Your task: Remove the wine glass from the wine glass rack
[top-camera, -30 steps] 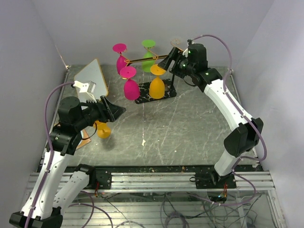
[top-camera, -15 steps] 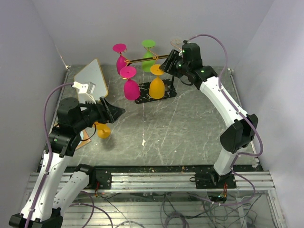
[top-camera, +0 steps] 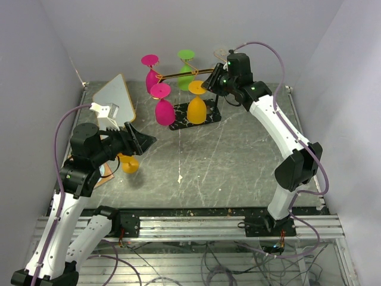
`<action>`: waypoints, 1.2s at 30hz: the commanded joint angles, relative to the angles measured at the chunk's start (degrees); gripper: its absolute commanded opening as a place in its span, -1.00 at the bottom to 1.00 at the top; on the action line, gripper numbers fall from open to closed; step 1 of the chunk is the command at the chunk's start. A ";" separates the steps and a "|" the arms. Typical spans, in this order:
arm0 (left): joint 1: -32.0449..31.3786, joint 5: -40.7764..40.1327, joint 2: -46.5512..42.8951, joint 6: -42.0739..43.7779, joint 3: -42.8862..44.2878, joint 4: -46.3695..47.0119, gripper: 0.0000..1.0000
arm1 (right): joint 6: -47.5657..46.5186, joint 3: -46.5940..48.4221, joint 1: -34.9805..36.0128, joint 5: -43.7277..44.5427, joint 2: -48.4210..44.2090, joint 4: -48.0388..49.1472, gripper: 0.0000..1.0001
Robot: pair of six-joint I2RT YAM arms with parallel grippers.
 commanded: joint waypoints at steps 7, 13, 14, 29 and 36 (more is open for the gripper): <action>0.22 -0.74 -0.76 0.76 2.28 -0.31 0.55 | 0.94 2.07 0.26 2.48 0.30 -0.85 -0.65; 0.22 -0.58 -0.53 0.85 2.46 -0.12 0.55 | 3.37 2.04 0.22 2.38 -0.11 -0.67 -0.87; 0.22 -0.60 -0.46 0.92 2.60 -0.14 0.55 | 3.98 1.77 0.25 2.14 -0.33 -0.23 -0.89; 0.22 -0.26 0.20 1.29 2.94 -0.04 0.55 | 15.53 -5.14 -1.33 -0.78 -6.67 6.21 -1.00; 0.22 -0.24 0.10 1.13 2.41 0.55 0.55 | 18.47 -8.56 -2.98 -8.89 -8.14 10.69 -1.00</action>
